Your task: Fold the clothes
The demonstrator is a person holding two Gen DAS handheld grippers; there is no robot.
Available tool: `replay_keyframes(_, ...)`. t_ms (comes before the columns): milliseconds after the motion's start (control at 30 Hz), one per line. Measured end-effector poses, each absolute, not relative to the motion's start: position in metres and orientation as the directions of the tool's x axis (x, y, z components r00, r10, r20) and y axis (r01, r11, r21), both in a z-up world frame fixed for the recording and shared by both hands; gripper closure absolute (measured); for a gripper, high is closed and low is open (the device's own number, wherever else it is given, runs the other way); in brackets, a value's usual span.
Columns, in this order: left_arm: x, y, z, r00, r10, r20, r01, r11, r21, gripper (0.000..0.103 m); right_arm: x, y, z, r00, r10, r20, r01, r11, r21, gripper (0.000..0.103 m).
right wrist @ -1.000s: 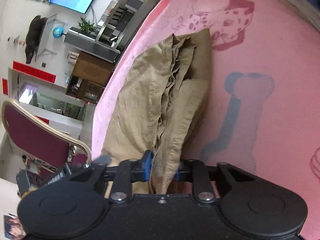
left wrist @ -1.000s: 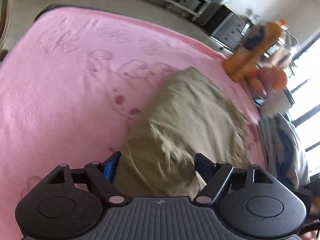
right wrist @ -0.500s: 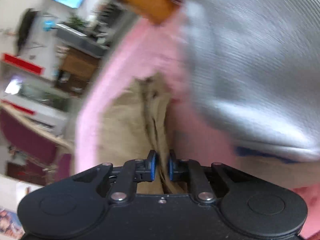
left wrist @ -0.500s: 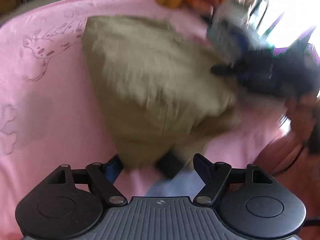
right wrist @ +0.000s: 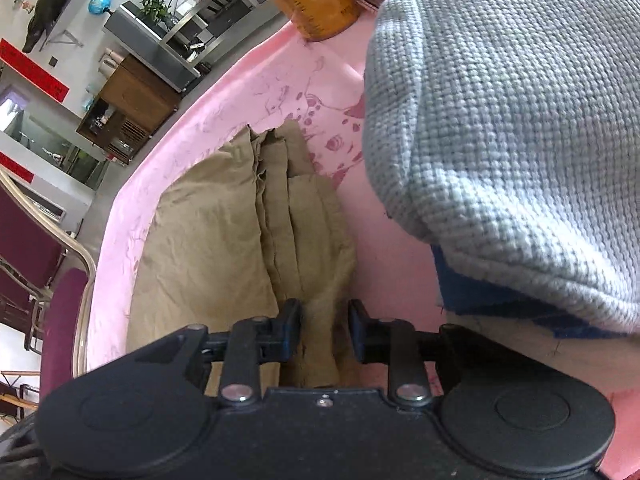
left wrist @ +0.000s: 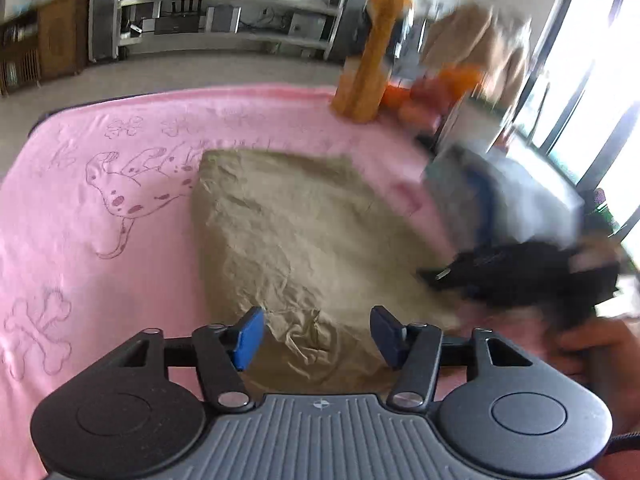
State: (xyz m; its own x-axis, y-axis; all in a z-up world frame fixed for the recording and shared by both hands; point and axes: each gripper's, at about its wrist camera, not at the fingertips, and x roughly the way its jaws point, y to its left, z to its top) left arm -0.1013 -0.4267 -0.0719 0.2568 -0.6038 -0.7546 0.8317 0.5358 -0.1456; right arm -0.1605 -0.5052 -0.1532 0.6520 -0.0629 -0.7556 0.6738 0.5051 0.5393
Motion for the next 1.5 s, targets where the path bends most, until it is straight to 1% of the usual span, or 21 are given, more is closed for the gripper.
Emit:
replay_keyframes(100,-0.125,-0.438,-0.093,0.333,-0.531,-0.779,0.86,0.509,0.021,0.046,-0.168,-0.506,-0.154,0.661,-0.057,-0.748,0.666,0.504,0.55,0.076)
replay_keyframes(200,-0.146,-0.432,-0.093,0.369,-0.521,-0.77,0.885,0.449,0.12,0.045,-0.176,-0.507,-0.152,0.686,-0.043,-0.726,0.647,0.493,0.582,0.073)
replay_keyframes(267,-0.146,-0.422,-0.085,0.357,-0.544,-0.759,0.894,0.436,0.107,0.044,-0.182,-0.51,-0.151,0.714,-0.028,-0.7,0.628,0.467,0.622,0.06)
replay_keyframes(300,-0.145,-0.417,-0.08,0.347,-0.56,-0.752,0.898,0.431,0.094,0.042,-0.185,-0.512,-0.151,0.732,-0.02,-0.681,0.616,0.446,0.649,0.056)
replay_keyframes(333,-0.144,-0.41,-0.073,0.34,-0.582,-0.739,0.899,0.432,0.073,0.04,-0.188,-0.514,-0.151,0.75,-0.013,-0.662,0.603,0.426,0.675,0.047)
replay_keyframes(367,-0.137,-0.403,-0.066,0.335,-0.604,-0.723,0.894,0.446,0.041,0.034,-0.189,-0.515,-0.151,0.765,-0.006,-0.644,0.588,0.412,0.696,0.043)
replay_keyframes(400,-0.128,-0.397,-0.059,0.331,-0.622,-0.709,0.885,0.465,0.005,0.029,-0.191,-0.516,-0.15,0.779,0.0,-0.627,0.574,0.401,0.714,0.035)
replay_keyframes(433,-0.119,-0.391,-0.053,0.328,-0.64,-0.695,0.875,0.483,-0.031,0.026,-0.191,-0.516,-0.15,0.789,0.001,-0.614,0.565,0.392,0.726,0.03)
replay_keyframes(467,-0.11,-0.385,-0.046,0.326,-0.657,-0.68,0.864,0.499,-0.068,0.022,-0.19,-0.517,-0.151,0.798,0.002,-0.603,0.556,0.383,0.738,0.029)
replay_keyframes(500,-0.097,-0.38,-0.041,0.323,-0.667,-0.671,0.844,0.523,-0.114,0.021,-0.19,-0.518,-0.152,0.804,0.001,-0.595,0.552,0.371,0.747,0.027)
replay_keyframes(633,-0.035,-0.374,-0.051,0.285,-0.648,-0.706,0.704,0.642,-0.305,0.019,-0.185,-0.523,-0.161,0.824,-0.005,-0.566,0.539,0.315,0.781,0.027)
replay_keyframes(767,0.004,-0.384,-0.084,0.201,-0.628,-0.752,0.593,0.689,-0.417,0.02,-0.177,-0.529,-0.173,0.828,-0.009,-0.56,0.54,0.282,0.793,0.028)
replay_keyframes(800,0.013,-0.387,-0.093,0.177,-0.625,-0.761,0.565,0.697,-0.441,0.02,-0.173,-0.529,-0.175,0.821,-0.01,-0.571,0.549,0.291,0.784,0.03)
replay_keyframes(833,0.02,-0.389,-0.1,0.158,-0.628,-0.762,0.543,0.7,-0.464,0.02,-0.17,-0.528,-0.177,0.813,-0.011,-0.582,0.558,0.3,0.774,0.035)
replay_keyframes(867,0.023,-0.392,-0.105,0.145,-0.634,-0.76,0.531,0.698,-0.481,0.02,-0.167,-0.528,-0.179,0.805,-0.012,-0.593,0.567,0.309,0.764,0.038)
replay_keyframes(967,0.033,-0.4,-0.117,0.116,-0.649,-0.752,0.514,0.687,-0.514,0.02,-0.158,-0.528,-0.186,0.791,-0.011,-0.611,0.582,0.32,0.748,0.051)
replay_keyframes(1167,0.051,-0.407,-0.13,0.054,-0.728,-0.683,0.502,0.611,-0.612,0.02,-0.154,-0.53,-0.197,0.836,0.018,-0.549,0.524,0.273,0.807,0.052)
replay_keyframes(1233,0.051,-0.413,-0.129,0.039,-0.728,-0.685,0.525,0.598,-0.606,0.018,-0.154,-0.533,-0.202,0.852,0.017,-0.523,0.504,0.24,0.83,0.052)
replay_keyframes(1300,0.046,-0.422,-0.125,0.037,-0.705,-0.709,0.562,0.601,-0.568,0.013,-0.153,-0.534,-0.205,0.86,0.012,-0.51,0.495,0.221,0.841,0.051)
replay_keyframes(1400,0.037,-0.431,-0.122,0.079,-0.669,-0.739,0.605,0.622,-0.498,0.012,-0.152,-0.533,-0.205,0.856,0.007,-0.516,0.502,0.226,0.835,0.05)
replay_keyframes(1500,0.028,-0.438,-0.119,0.098,-0.655,-0.75,0.647,0.614,-0.451,0.012,-0.153,-0.535,-0.207,0.864,0.01,-0.504,0.489,0.224,0.843,0.044)
